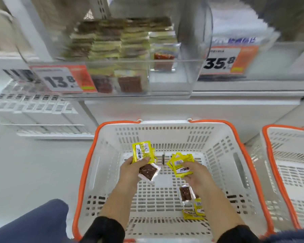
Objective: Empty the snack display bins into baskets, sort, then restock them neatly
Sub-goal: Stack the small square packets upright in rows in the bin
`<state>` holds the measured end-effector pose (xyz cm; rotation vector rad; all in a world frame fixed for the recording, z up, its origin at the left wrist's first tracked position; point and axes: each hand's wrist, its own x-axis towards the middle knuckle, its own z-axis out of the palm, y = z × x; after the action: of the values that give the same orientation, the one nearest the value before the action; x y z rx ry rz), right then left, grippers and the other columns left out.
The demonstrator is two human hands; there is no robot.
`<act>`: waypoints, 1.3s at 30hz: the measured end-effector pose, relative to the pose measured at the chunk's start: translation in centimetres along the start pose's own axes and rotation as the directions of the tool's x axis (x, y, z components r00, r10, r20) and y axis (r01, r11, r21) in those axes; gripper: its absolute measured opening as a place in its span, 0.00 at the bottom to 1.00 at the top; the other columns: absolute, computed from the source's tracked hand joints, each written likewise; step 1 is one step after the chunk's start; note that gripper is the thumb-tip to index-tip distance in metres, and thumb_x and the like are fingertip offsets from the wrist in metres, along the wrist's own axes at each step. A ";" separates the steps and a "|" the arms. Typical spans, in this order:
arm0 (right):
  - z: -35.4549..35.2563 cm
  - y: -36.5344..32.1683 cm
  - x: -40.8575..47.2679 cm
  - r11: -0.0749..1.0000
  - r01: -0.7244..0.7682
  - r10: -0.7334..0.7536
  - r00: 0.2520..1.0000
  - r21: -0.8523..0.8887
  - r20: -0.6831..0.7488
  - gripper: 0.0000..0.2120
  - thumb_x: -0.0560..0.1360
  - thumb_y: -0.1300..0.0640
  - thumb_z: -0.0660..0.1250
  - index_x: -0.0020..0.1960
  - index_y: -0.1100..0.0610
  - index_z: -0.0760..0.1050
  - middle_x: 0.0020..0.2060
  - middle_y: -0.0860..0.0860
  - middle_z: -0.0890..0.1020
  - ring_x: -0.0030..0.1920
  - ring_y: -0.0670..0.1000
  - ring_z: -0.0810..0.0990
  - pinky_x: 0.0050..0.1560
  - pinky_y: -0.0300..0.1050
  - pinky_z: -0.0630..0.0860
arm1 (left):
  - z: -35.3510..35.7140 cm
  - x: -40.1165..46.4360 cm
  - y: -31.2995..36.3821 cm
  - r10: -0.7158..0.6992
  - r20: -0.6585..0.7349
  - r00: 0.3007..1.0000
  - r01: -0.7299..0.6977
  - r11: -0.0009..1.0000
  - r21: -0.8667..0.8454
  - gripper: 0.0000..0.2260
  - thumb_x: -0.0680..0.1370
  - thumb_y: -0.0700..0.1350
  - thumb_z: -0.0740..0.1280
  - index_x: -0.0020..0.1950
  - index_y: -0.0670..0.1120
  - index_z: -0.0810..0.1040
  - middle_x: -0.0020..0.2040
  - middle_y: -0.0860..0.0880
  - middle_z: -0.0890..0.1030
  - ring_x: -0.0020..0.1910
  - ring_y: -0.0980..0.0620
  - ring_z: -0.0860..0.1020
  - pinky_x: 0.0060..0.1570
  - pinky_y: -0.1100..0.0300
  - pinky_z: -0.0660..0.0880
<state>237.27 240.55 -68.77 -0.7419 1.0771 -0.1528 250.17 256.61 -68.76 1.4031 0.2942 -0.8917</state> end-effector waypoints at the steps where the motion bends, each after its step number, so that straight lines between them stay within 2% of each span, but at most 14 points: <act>1: 0.3 -0.3 -0.9 1.000 0.023 -0.024 1.000 0.019 0.006 0.07 0.77 0.71 0.61 0.44 0.62 0.75 0.34 0.56 0.82 0.31 0.52 0.82 0.30 0.41 0.78 | -0.1 -0.9 0.6 0.021 0.015 1.000 -0.021 0.999 -0.035 0.17 0.70 0.37 0.74 0.58 0.37 0.80 0.52 0.37 0.83 0.44 0.43 0.83 0.39 0.56 0.78; 3: 0.7 -0.7 -2.8 0.997 0.061 -0.063 0.997 0.045 0.034 0.07 0.77 0.71 0.60 0.46 0.62 0.75 0.33 0.54 0.83 0.30 0.49 0.82 0.30 0.39 0.78 | -0.3 -2.6 1.4 0.051 0.029 0.998 -0.048 0.994 -0.098 0.23 0.66 0.39 0.75 0.60 0.36 0.78 0.51 0.38 0.83 0.43 0.44 0.83 0.41 0.55 0.78; 6: 1.4 -1.1 -5.4 0.993 0.116 -0.118 0.988 0.025 0.101 0.09 0.78 0.68 0.62 0.55 0.58 0.75 0.41 0.53 0.83 0.39 0.50 0.82 0.39 0.42 0.76 | -0.2 -4.8 2.0 0.065 0.102 0.993 -0.055 0.994 -0.093 0.33 0.61 0.39 0.80 0.63 0.35 0.75 0.53 0.39 0.83 0.46 0.43 0.83 0.48 0.52 0.77; 8: 1.7 -1.3 -6.9 0.987 0.161 -0.161 0.981 0.011 0.110 0.11 0.77 0.68 0.64 0.54 0.55 0.76 0.43 0.54 0.83 0.43 0.53 0.81 0.47 0.46 0.75 | 0.6 -6.4 2.5 0.072 0.201 0.977 -0.067 0.997 -0.032 0.30 0.63 0.39 0.80 0.61 0.33 0.76 0.53 0.38 0.83 0.47 0.43 0.83 0.48 0.53 0.78; 10: 2.0 -1.6 -8.1 0.978 0.208 -0.205 0.969 -0.004 0.137 0.13 0.74 0.69 0.66 0.57 0.61 0.78 0.46 0.57 0.84 0.46 0.56 0.82 0.52 0.48 0.76 | 1.2 -7.8 2.9 0.096 0.253 0.963 -0.108 0.993 0.036 0.22 0.66 0.39 0.77 0.58 0.35 0.79 0.53 0.37 0.83 0.47 0.43 0.82 0.47 0.55 0.78; 14: 2.2 -2.2 -10.2 0.955 0.282 -0.268 0.953 -0.087 0.143 0.11 0.72 0.72 0.68 0.53 0.66 0.78 0.42 0.58 0.84 0.42 0.55 0.83 0.44 0.45 0.77 | 0.9 -9.5 3.7 0.106 0.383 0.918 -0.128 0.991 0.033 0.22 0.67 0.40 0.77 0.58 0.38 0.80 0.55 0.39 0.83 0.52 0.43 0.82 0.52 0.53 0.78; 17: 2.6 -2.1 -11.6 0.920 0.333 -0.292 0.934 -0.206 0.203 0.11 0.73 0.70 0.67 0.54 0.68 0.78 0.41 0.59 0.84 0.42 0.56 0.82 0.46 0.48 0.77 | 0.7 -10.3 3.8 0.073 0.491 0.868 -0.130 0.988 0.083 0.23 0.69 0.42 0.75 0.63 0.39 0.78 0.59 0.39 0.81 0.59 0.40 0.79 0.60 0.48 0.75; 20: 2.8 -2.0 -12.3 0.931 0.331 -0.288 0.925 -0.155 0.248 0.09 0.75 0.68 0.65 0.54 0.66 0.79 0.46 0.59 0.85 0.44 0.56 0.83 0.44 0.45 0.80 | 0.8 -10.8 3.6 0.081 0.475 0.876 -0.135 0.988 0.080 0.24 0.69 0.42 0.74 0.63 0.40 0.77 0.58 0.40 0.82 0.58 0.40 0.80 0.59 0.48 0.76; 24: 3.1 -2.0 -13.1 0.942 0.330 -0.303 0.912 -0.055 0.274 0.09 0.77 0.66 0.63 0.54 0.64 0.79 0.46 0.58 0.85 0.44 0.54 0.84 0.48 0.45 0.80 | 0.6 -11.1 3.6 0.115 0.403 0.908 -0.148 0.988 0.051 0.23 0.68 0.41 0.75 0.62 0.39 0.77 0.56 0.40 0.83 0.56 0.40 0.81 0.53 0.51 0.78; 28: 2.9 -2.3 -13.3 0.924 0.379 -0.365 0.915 -0.054 0.172 0.07 0.79 0.61 0.64 0.51 0.60 0.81 0.42 0.53 0.85 0.42 0.51 0.83 0.46 0.46 0.78 | -0.2 -11.0 4.3 0.152 0.351 0.924 -0.169 0.985 0.020 0.19 0.68 0.41 0.73 0.58 0.39 0.78 0.52 0.41 0.84 0.49 0.44 0.83 0.49 0.53 0.79; 30: 2.6 -2.6 -13.1 0.908 0.397 -0.384 0.916 -0.136 0.113 0.09 0.79 0.58 0.64 0.55 0.58 0.81 0.46 0.53 0.84 0.47 0.53 0.82 0.47 0.47 0.78 | -0.5 -11.1 4.9 0.177 0.368 0.913 -0.195 0.981 0.012 0.15 0.69 0.39 0.72 0.55 0.40 0.79 0.49 0.42 0.84 0.46 0.46 0.83 0.46 0.56 0.79; 33: 2.7 -2.8 -13.1 0.888 0.399 -0.370 0.915 -0.229 0.161 0.09 0.80 0.55 0.63 0.54 0.52 0.82 0.50 0.51 0.84 0.51 0.51 0.82 0.46 0.45 0.79 | -0.2 -11.4 5.6 0.195 0.443 0.875 -0.288 0.945 0.153 0.18 0.67 0.41 0.75 0.56 0.41 0.80 0.50 0.43 0.85 0.48 0.46 0.83 0.47 0.57 0.78; 35: 3.0 -2.8 -13.1 0.897 0.379 -0.336 0.919 -0.229 0.206 0.08 0.80 0.55 0.64 0.54 0.51 0.81 0.50 0.52 0.85 0.51 0.53 0.83 0.50 0.48 0.80 | 0.2 -11.4 5.7 0.225 0.454 0.862 -0.370 0.892 0.260 0.20 0.64 0.42 0.78 0.55 0.42 0.82 0.50 0.45 0.85 0.51 0.46 0.83 0.53 0.55 0.77; 39: 2.9 -2.5 -12.8 0.873 0.391 -0.311 0.907 -0.291 0.285 0.11 0.76 0.59 0.69 0.57 0.59 0.78 0.48 0.56 0.85 0.46 0.52 0.84 0.55 0.50 0.77 | 0.7 -11.4 5.5 0.247 0.436 0.865 -0.369 0.903 0.220 0.20 0.65 0.44 0.75 0.56 0.42 0.82 0.52 0.44 0.85 0.54 0.44 0.82 0.57 0.53 0.77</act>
<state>234.04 245.90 -56.97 -1.2434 0.7422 -0.1892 246.29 259.66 -57.06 1.4486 -0.3895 -0.9502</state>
